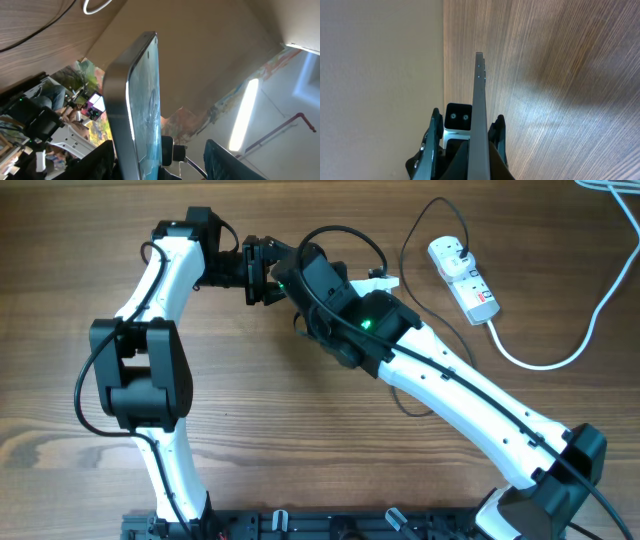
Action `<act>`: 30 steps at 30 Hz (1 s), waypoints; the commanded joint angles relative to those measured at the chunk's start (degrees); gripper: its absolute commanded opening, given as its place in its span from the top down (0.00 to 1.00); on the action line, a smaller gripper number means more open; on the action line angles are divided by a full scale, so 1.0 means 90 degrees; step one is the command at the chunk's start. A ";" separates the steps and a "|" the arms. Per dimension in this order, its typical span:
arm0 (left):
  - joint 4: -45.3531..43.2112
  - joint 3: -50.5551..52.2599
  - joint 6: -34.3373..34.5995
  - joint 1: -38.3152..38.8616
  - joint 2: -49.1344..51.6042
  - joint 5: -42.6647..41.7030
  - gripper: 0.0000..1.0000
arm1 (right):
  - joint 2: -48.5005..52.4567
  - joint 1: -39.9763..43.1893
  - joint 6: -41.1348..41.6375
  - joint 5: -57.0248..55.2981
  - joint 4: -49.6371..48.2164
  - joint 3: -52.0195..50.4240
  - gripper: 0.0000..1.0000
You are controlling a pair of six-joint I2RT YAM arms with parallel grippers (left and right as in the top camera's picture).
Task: Plug charger to phone and switch on socket
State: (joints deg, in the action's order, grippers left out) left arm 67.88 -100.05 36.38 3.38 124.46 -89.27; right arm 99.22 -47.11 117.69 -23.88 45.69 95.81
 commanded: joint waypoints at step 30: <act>-0.0019 -0.0112 0.0012 -0.0032 -0.0236 -0.0117 0.79 | 0.0233 -0.0039 -0.0440 0.0270 -0.0418 0.0024 0.95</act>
State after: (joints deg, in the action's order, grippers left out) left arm 67.90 -100.05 36.77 3.38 124.46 -88.86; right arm 100.84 -47.11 116.79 -23.42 42.74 95.81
